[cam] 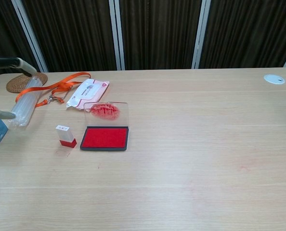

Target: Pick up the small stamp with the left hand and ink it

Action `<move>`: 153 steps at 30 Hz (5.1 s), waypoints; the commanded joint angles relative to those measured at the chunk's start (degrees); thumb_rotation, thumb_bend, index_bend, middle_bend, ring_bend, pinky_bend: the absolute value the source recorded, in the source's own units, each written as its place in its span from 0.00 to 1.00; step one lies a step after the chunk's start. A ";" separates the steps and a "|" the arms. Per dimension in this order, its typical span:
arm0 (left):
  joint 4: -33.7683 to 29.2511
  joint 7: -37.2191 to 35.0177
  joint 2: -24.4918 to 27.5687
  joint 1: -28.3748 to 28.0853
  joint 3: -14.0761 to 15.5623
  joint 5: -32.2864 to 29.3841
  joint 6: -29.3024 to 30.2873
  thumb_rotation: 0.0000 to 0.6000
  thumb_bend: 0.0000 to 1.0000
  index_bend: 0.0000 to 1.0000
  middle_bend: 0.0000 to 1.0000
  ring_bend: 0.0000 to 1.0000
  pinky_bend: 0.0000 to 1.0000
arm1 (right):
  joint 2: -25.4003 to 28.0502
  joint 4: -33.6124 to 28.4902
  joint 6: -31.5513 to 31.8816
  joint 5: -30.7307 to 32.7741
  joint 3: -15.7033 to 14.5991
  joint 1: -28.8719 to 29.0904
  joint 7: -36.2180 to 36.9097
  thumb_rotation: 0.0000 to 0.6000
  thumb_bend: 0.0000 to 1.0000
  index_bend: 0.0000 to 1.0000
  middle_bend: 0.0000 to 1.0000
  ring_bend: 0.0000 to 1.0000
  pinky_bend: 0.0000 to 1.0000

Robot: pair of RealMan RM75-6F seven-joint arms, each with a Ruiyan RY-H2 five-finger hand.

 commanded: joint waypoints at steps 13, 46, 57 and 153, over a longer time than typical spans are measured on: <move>13.90 2.96 -13.72 -7.27 0.42 -6.09 -7.40 1.00 0.24 0.38 0.35 0.84 0.87 | 0.48 1.79 -0.55 2.75 0.33 -0.94 0.73 1.00 0.00 0.00 0.00 0.00 0.00; 26.06 1.58 -22.03 -9.49 3.12 -5.00 -6.71 1.00 0.30 0.45 0.42 0.84 0.87 | -0.12 3.28 -3.42 5.72 1.23 0.08 0.77 1.00 0.00 0.00 0.00 0.00 0.00; 28.15 0.86 -23.09 -9.65 3.42 -5.22 -7.00 1.00 0.33 0.49 0.46 0.84 0.87 | -0.36 3.76 -3.97 6.28 1.32 0.30 0.76 1.00 0.00 0.00 0.00 0.00 0.00; 22.89 -12.28 -17.64 -11.55 2.98 -8.27 -9.48 1.00 0.39 0.61 0.56 0.84 0.87 | -0.32 4.15 -5.97 8.81 1.72 1.29 1.23 1.00 0.00 0.00 0.00 0.00 0.00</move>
